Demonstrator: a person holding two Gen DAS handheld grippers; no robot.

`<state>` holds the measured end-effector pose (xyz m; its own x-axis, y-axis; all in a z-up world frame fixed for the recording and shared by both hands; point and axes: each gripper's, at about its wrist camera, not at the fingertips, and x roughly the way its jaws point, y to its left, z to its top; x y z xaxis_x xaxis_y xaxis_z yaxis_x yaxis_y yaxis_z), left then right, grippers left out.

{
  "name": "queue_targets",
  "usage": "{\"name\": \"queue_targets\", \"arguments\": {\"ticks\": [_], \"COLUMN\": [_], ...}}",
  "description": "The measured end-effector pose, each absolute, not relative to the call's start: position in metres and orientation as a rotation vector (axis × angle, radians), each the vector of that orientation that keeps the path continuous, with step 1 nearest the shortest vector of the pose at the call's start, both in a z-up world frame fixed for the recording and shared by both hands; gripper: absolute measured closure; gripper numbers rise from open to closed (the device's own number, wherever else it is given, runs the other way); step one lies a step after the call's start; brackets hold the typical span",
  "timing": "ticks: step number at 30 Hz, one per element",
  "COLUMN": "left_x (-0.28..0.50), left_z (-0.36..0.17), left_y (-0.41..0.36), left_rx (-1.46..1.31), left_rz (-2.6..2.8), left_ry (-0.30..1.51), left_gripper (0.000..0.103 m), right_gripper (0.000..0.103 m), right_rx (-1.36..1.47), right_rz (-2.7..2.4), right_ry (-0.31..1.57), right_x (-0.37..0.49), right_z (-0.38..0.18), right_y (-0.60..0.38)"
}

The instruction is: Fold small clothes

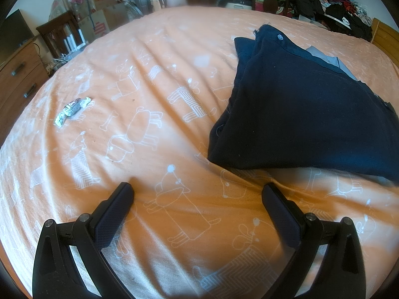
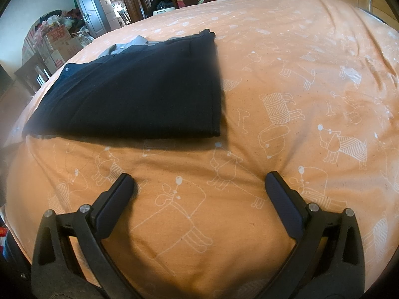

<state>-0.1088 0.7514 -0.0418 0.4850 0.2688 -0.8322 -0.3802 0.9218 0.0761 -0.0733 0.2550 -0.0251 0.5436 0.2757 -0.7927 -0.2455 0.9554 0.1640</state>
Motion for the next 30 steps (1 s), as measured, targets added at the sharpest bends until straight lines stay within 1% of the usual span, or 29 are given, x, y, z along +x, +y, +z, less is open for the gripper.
{"name": "queue_targets", "arguments": {"ticks": [30], "left_x": [-0.109], "left_z": [-0.042], "left_y": [0.750], "left_rx": [-0.126], "left_rz": [0.396], "left_ry": [0.989], "left_gripper": [0.000], "right_gripper": [0.000], "right_rx": [0.076], "right_rz": [0.340], "right_ry": [0.948], "right_x": [-0.067], "right_z": [-0.030], "right_y": [0.237]}}
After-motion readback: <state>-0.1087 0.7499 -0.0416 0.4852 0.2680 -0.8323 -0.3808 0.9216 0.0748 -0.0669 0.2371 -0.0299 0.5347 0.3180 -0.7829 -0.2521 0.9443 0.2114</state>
